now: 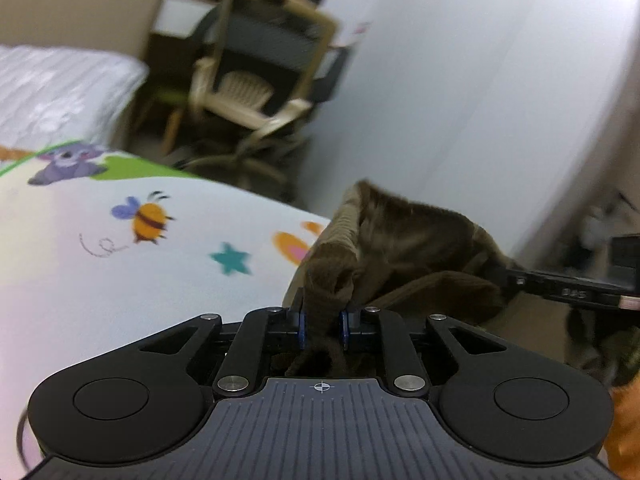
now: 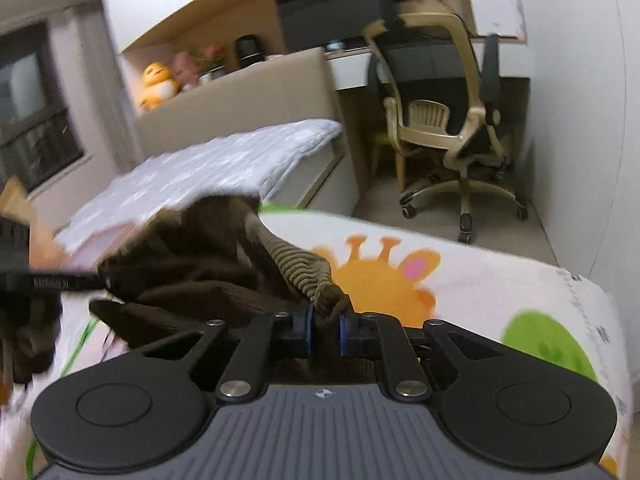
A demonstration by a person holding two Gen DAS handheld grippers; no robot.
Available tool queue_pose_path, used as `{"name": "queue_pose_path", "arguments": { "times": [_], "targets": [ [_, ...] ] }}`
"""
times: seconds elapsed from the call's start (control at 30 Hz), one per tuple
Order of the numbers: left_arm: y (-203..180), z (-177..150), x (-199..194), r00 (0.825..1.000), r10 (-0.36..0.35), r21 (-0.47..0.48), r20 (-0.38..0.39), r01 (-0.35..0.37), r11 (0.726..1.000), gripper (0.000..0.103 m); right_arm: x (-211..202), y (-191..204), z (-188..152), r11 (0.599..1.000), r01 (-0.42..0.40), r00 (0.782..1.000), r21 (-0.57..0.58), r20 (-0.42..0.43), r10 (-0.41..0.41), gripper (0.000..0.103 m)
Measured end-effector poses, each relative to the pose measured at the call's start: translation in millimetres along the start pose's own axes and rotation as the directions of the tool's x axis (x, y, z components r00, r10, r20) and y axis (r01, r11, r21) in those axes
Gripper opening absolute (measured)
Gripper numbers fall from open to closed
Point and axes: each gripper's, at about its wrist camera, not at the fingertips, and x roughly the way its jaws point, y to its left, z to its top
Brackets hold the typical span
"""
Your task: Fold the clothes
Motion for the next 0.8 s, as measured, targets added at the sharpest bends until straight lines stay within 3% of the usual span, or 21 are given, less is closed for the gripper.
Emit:
{"name": "queue_pose_path", "arguments": {
  "times": [0.13,0.23,0.27,0.37,0.43,0.5,0.6,0.7,0.8],
  "targets": [
    [-16,-44,-37,0.999,-0.011,0.058,-0.045,0.014,0.998,0.021,-29,14,-49,0.997,0.026,0.998,-0.07,-0.048,-0.029,0.013],
    [-16,-80,-51,0.994,0.011,0.063,-0.107,-0.004,0.998,0.031,-36,19,-88,0.989,0.07,0.991,-0.129,-0.109,-0.084,0.013],
    [-14,-90,-56,0.992,0.018,0.055,-0.126,-0.011,0.998,0.038,-38,18,-100,0.987,0.079,0.987,-0.141,-0.13,-0.098,0.014],
    [-6,-115,-68,0.985,0.031,0.021,-0.17,-0.028,0.999,0.056,-49,14,-123,0.984,0.105,0.978,-0.143,-0.166,-0.128,0.033],
    [1,-122,-78,0.984,0.021,-0.012,-0.175,-0.023,1.0,0.063,-60,10,-130,0.987,0.116,0.978,-0.11,-0.158,-0.133,0.047],
    [8,-123,-88,0.988,-0.012,-0.057,-0.151,0.003,0.998,0.08,-72,3,-127,0.991,0.118,0.984,-0.059,-0.125,-0.124,0.061],
    [16,-122,-98,0.994,-0.056,-0.139,-0.098,0.042,0.989,0.089,-77,-6,-115,0.994,0.092,0.994,0.051,-0.056,-0.089,0.065],
    [18,-119,-84,0.994,-0.096,-0.237,-0.053,0.081,0.968,0.093,-60,-11,-107,0.985,0.027,1.0,0.168,-0.008,-0.026,0.066],
    [13,-119,-50,0.994,-0.091,-0.274,-0.062,0.07,0.959,0.093,-22,-6,-108,0.985,0.053,0.998,0.166,-0.03,-0.049,0.066]
  ]
}}
